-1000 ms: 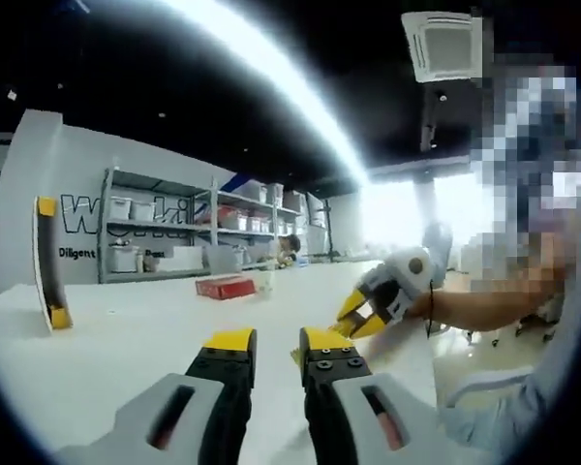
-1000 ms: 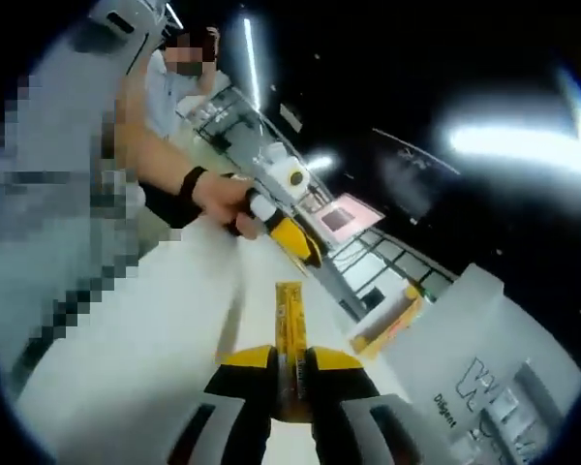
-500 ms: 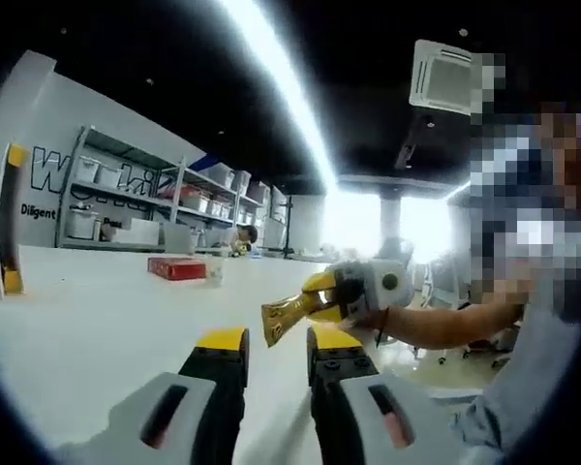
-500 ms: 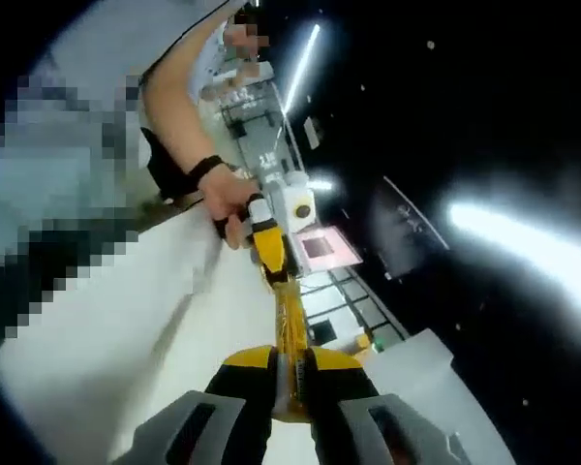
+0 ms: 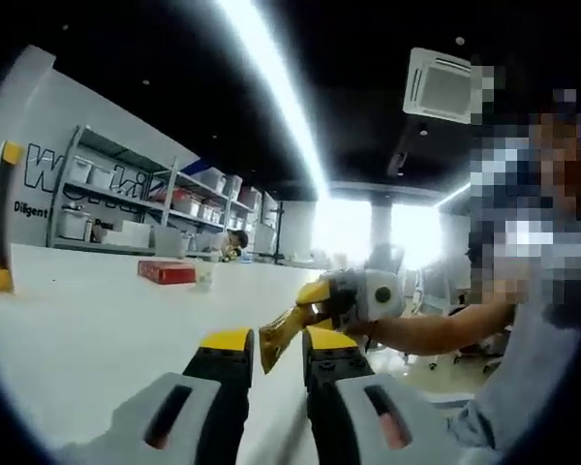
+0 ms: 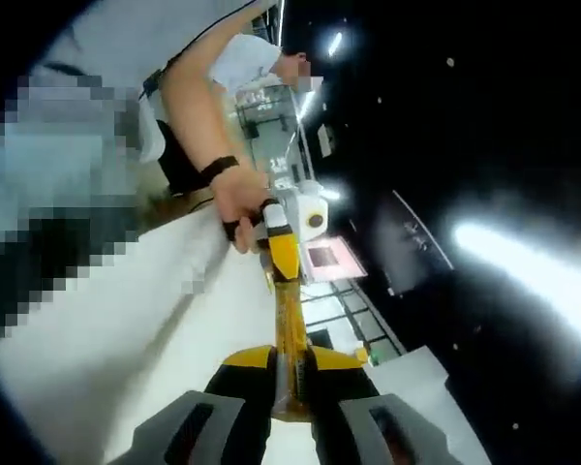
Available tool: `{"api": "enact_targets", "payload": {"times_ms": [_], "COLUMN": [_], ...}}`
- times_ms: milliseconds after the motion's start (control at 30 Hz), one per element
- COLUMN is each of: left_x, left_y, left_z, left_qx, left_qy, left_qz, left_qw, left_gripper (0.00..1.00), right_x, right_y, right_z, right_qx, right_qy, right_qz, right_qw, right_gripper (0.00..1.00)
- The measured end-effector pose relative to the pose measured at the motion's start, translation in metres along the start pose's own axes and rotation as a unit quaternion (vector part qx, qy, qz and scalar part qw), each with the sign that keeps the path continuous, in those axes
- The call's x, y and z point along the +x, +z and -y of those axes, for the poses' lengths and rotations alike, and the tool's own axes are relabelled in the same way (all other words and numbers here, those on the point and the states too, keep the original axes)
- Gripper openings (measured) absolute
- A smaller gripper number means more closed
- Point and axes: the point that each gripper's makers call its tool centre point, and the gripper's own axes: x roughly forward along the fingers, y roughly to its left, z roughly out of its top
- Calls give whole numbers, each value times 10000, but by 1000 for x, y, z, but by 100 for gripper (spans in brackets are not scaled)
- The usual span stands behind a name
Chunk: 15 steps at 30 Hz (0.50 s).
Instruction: Tear open the coffee pouch, take out the coffee, and pour the coffee from the pouch into the cup
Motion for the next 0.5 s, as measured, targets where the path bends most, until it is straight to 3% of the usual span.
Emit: {"api": "enact_targets", "payload": {"times_ms": [400, 500], "left_x": [3, 4], "left_y": [-9, -9], "left_z": [7, 10], "left_qx": [180, 79], "left_qy": [-5, -66], "left_qz": [-215, -225], "left_qw": [9996, 9997], "left_gripper": [21, 16], "right_x": [1, 0], "right_y": [-7, -8], "right_z": [-2, -1], "right_qx": [18, 33], "right_qy": [106, 101], "right_qz": [122, 141], "right_qw": [9999, 9998], "right_gripper": [15, 15]}}
